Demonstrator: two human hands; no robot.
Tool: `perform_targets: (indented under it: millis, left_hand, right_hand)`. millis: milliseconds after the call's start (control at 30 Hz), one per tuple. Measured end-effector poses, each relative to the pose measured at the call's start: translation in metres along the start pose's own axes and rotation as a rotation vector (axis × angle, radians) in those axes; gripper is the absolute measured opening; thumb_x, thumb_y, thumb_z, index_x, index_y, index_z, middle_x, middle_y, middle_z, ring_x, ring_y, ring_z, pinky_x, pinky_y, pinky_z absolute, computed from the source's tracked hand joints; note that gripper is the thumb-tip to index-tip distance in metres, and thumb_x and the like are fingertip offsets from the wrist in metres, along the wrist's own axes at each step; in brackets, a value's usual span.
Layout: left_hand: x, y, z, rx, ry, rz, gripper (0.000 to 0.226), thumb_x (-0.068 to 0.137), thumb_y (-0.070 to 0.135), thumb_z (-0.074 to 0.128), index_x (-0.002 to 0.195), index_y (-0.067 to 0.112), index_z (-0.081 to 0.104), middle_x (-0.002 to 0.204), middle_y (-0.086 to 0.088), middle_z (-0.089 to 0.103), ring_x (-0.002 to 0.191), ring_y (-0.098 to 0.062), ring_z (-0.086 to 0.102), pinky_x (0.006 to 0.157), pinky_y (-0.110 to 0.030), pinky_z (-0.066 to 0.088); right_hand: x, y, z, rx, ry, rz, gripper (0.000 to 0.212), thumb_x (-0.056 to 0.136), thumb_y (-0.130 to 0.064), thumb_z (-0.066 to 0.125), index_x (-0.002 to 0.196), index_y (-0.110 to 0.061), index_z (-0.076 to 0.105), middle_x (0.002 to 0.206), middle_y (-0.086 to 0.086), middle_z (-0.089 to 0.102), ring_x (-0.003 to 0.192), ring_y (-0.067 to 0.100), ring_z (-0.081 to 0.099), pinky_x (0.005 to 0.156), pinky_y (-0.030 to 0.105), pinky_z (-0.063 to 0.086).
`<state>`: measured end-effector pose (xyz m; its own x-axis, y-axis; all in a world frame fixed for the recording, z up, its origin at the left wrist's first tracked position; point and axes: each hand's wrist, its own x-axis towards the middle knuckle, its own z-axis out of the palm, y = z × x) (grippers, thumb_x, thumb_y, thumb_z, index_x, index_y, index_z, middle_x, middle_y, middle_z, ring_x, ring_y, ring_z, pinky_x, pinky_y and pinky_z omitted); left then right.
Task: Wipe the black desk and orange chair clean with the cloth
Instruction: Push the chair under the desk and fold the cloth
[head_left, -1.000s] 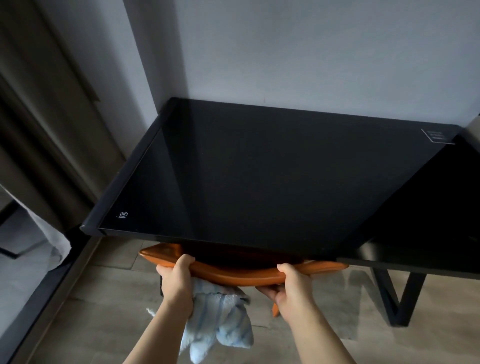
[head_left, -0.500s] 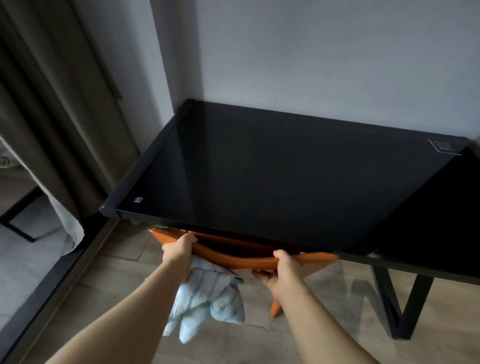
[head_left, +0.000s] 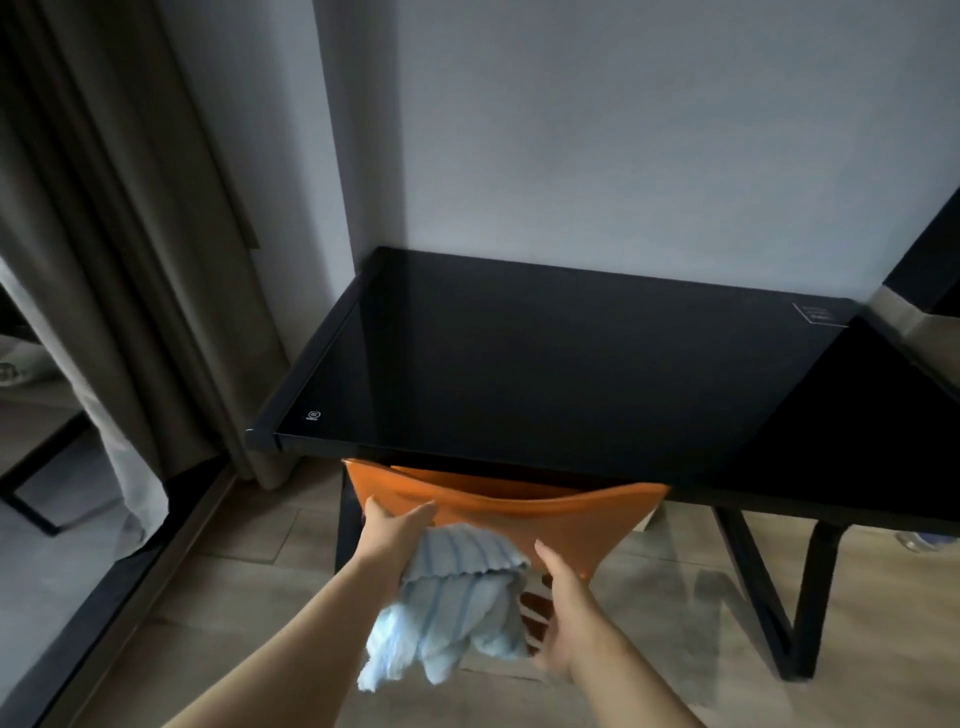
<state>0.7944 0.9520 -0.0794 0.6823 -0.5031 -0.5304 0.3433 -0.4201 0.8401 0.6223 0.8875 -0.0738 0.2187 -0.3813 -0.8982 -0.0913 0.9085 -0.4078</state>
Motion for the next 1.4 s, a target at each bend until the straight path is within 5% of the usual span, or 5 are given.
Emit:
perform_targets:
  millis: [367,567,733,1167,1400]
  left_hand:
    - [-0.088,0.035,-0.067,-0.034,-0.250,0.176,0.027,0.090,0.038,0.057,0.107,0.018,0.061,0.102,-0.005,0.068,0.089,-0.019,0.066,0.079,-0.034,0.053]
    - [-0.136,0.064,-0.069,0.144,-0.640,0.364,0.067,0.072,0.067,0.057,0.128,0.035,0.040,0.116,0.016,0.057,0.097,0.006,0.061,0.078,-0.014,0.048]
    - [-0.152,0.085,-0.048,0.178,-0.637,0.427,0.019,0.092,0.043,0.054,0.110,0.036,0.058,0.097,0.008,0.073,0.090,-0.011,0.069,0.075,-0.031,0.055]
    - [-0.209,0.123,0.104,0.221,-0.547,0.621,0.014,0.085,0.027,0.063,0.090,0.014,0.065,0.088,-0.018,0.070,0.075,-0.028,0.067,0.077,-0.046,0.055]
    - [-0.286,0.114,0.247,0.259,-0.732,0.730,0.008,0.083,0.025,0.067,0.081,0.018,0.064,0.055,0.009,0.063,0.044,-0.003,0.058,0.042,-0.016,0.042]
  right_hand:
    - [-0.098,0.028,0.042,0.023,-0.340,-0.596,0.022,0.090,-0.026,0.061,0.111,-0.023,0.066,0.108,0.005,0.071,0.098,0.022,0.068,0.079,0.036,0.055]
    - [-0.149,0.019,0.044,-0.004,-0.316,-0.823,0.022,0.092,-0.011,0.058,0.084,-0.020,0.076,0.097,0.003,0.074,0.090,0.016,0.071,0.074,0.030,0.055]
    - [-0.178,0.010,0.023,-0.056,-0.166,-0.958,0.017,0.087,-0.010,0.064,0.080,-0.018,0.077,0.093,0.002,0.075,0.094,0.019,0.069,0.085,0.035,0.055]
    - [-0.215,-0.039,-0.173,0.002,0.351,-1.222,0.025,0.077,0.006,0.060,0.080,-0.018,0.063,0.076,-0.003,0.059,0.065,0.009,0.053,0.055,0.018,0.041]
    - [-0.226,-0.068,-0.316,-0.234,0.342,-1.131,0.042,0.076,0.001,0.060,0.104,-0.029,0.055,0.067,-0.001,0.050,0.052,0.003,0.049,0.046,0.009,0.035]
